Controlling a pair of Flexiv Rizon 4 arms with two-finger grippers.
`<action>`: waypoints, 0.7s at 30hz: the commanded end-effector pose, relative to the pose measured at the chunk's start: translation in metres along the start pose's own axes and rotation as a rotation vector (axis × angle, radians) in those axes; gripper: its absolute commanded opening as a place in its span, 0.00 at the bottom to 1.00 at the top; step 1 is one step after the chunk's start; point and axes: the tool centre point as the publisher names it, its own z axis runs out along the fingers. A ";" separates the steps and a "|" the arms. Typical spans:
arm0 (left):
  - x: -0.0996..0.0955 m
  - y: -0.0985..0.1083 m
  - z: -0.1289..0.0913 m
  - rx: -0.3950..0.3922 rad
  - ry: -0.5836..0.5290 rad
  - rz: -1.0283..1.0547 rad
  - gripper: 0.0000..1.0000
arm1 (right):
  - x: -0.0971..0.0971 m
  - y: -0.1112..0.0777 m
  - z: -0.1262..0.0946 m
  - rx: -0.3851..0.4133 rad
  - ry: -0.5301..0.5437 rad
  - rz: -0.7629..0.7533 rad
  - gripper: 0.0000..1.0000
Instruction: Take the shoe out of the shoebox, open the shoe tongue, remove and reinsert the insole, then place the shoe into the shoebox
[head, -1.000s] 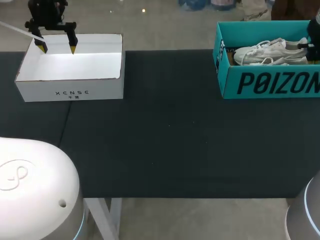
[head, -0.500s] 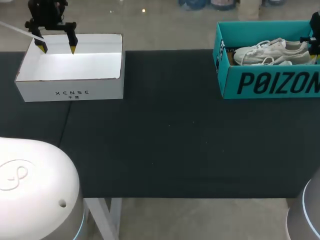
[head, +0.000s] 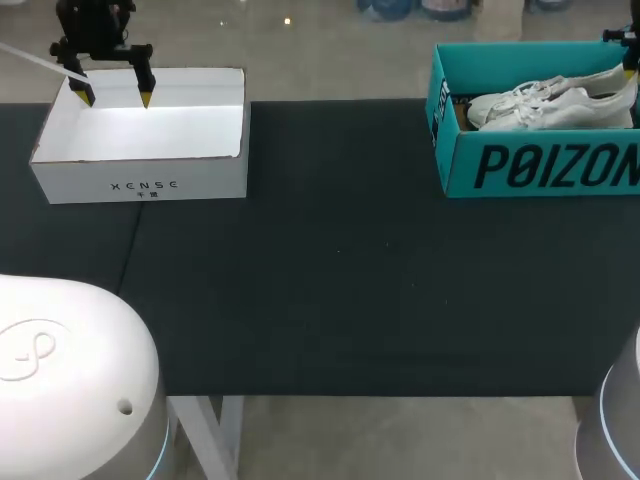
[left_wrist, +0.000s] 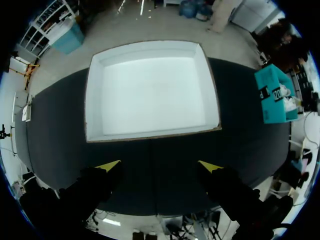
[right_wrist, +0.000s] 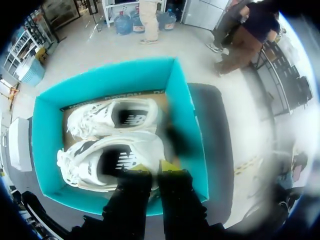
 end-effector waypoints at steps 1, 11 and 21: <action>0.000 0.000 0.000 0.000 -0.002 0.000 1.00 | 0.004 0.008 -0.019 -0.007 0.007 0.022 0.00; 0.000 0.000 0.000 0.000 -0.002 0.000 1.00 | 0.011 0.030 -0.082 -0.070 0.060 0.039 0.00; 0.000 0.000 0.000 0.000 -0.002 0.000 1.00 | 0.020 0.001 -0.139 -0.133 0.075 -0.014 0.00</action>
